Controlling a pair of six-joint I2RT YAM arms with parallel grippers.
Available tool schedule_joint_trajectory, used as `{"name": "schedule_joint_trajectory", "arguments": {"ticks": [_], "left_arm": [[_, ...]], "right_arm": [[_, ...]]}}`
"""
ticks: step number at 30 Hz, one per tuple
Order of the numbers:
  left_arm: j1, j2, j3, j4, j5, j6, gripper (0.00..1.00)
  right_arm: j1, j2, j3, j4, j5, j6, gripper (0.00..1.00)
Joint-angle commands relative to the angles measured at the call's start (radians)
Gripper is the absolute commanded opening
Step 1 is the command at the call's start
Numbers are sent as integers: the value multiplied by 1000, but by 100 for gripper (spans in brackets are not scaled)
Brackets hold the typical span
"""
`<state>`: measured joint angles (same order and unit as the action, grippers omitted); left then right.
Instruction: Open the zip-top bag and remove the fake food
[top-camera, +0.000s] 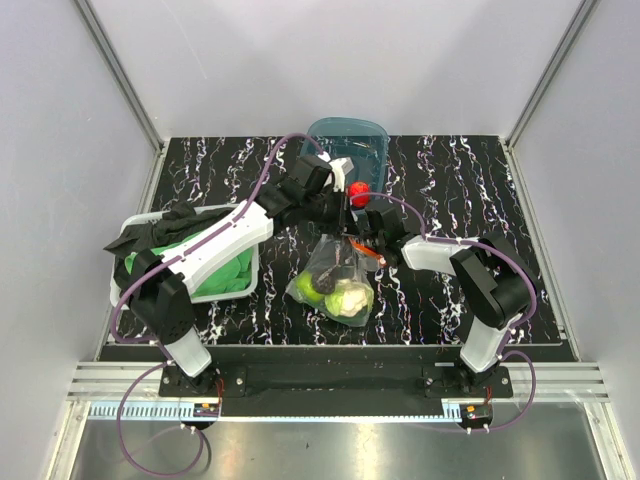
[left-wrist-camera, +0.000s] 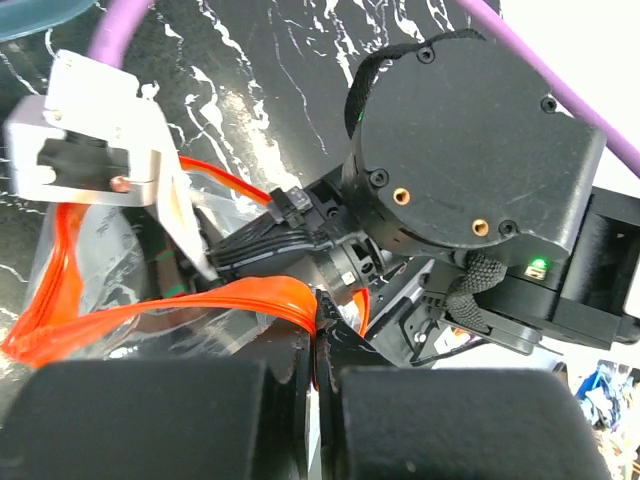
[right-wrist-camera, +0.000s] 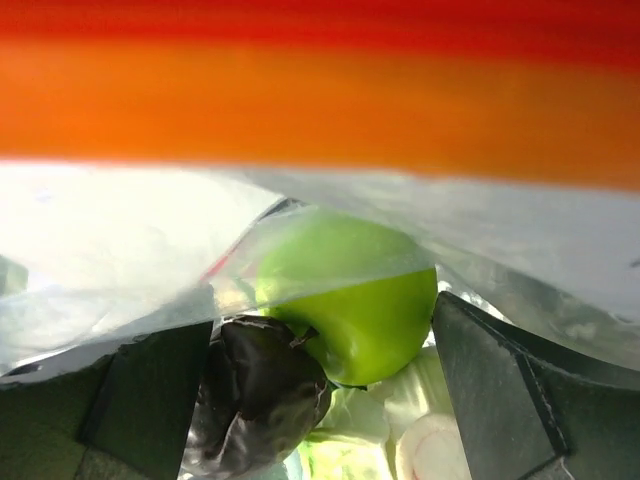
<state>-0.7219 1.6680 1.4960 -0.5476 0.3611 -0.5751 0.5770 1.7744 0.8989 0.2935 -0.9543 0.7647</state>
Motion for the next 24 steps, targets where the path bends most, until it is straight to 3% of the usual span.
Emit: {"name": "schedule_joint_trajectory", "arguments": {"ticks": [1,3,10,17,24], "left_arm": [[12,-102,-32,29,-40,30,0],[12,-134,-80,23,-42,41,0],[12,-244,-198,-6,-27,54,0],[12,-186,-126,-6,-42,46,0],[9,-116,-28,-8,-39,32,0]], "right_arm": [[8,-26,52,-180,69,-88,97],[-12,-42,60,-275,156,-130,97],[-40,-102,133,-459,152,-257,97],[-8,-87,94,-360,25,-193,95],[17,-58,112,-376,86,-202,97]]}}
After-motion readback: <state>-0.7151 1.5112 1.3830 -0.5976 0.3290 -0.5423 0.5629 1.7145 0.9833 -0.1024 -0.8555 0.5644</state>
